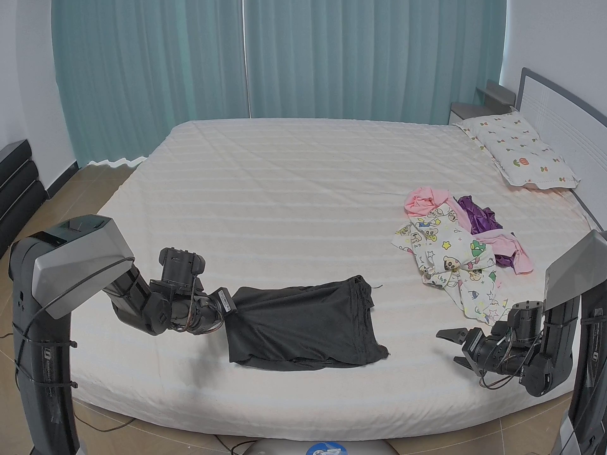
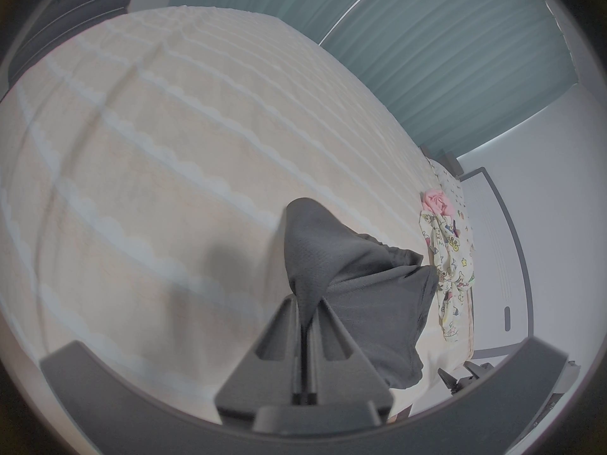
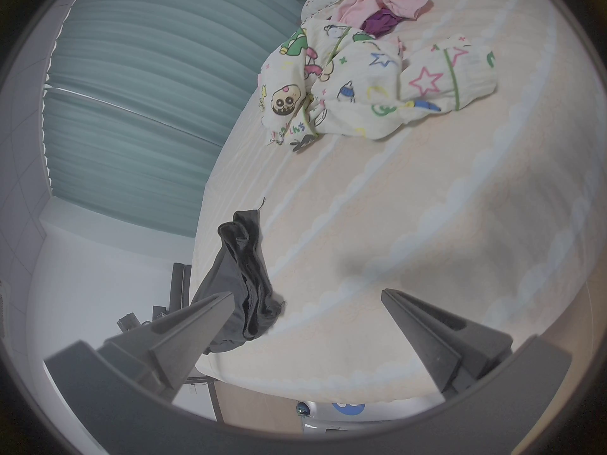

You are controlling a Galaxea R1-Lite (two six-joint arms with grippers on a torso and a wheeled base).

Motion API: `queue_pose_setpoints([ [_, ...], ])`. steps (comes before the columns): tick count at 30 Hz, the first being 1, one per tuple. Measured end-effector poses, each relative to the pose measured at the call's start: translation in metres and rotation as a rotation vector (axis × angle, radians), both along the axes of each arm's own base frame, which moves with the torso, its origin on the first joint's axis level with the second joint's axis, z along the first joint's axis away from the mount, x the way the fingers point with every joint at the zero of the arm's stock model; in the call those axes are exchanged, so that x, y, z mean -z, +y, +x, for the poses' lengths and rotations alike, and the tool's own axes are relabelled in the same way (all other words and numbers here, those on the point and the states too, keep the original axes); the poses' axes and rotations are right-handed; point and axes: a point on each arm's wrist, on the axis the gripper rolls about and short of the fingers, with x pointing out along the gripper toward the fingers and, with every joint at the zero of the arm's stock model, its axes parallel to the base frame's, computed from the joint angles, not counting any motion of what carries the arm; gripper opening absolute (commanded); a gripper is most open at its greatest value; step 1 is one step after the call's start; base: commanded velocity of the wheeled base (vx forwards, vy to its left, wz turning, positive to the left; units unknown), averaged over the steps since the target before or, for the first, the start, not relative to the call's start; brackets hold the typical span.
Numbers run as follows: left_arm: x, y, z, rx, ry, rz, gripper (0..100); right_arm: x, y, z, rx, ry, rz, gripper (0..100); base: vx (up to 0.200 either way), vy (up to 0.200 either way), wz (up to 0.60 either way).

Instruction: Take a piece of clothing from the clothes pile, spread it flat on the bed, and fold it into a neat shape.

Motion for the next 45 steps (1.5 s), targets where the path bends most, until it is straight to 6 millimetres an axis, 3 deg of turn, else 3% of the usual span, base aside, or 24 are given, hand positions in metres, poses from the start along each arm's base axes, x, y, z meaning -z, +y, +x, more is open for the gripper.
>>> queue_pose_setpoints([
  [22, -0.005, 0.021, -0.007, -0.048, 0.015, 0.002, 0, 0.001, 0.0, 0.0, 0.0, 0.001, -0.001, 100, 0.0, 0.2, 0.0],
  [31, -0.002, 0.024, -0.007, -0.054, 0.026, 0.004, 0, 0.001, 0.001, 0.0, -0.002, 0.0, -0.002, 100, 0.0, 0.0, 0.0],
  [32, -0.002, 0.023, -0.007, -0.053, 0.026, 0.005, 100, 0.001, 0.001, 0.0, -0.002, 0.0, -0.003, 100, 0.0, 0.0, 0.0],
  [40, 0.0, 0.022, -0.01, -0.046, 0.038, 0.008, 100, -0.002, 0.005, 0.004, 0.009, -0.024, -0.023, 100, 0.0, 0.0, 0.0],
  [45, 0.0, 0.023, -0.012, -0.054, 0.047, 0.004, 100, -0.008, 0.027, 0.008, -0.009, -0.082, -0.072, 100, 0.0, 0.0, 0.0],
])
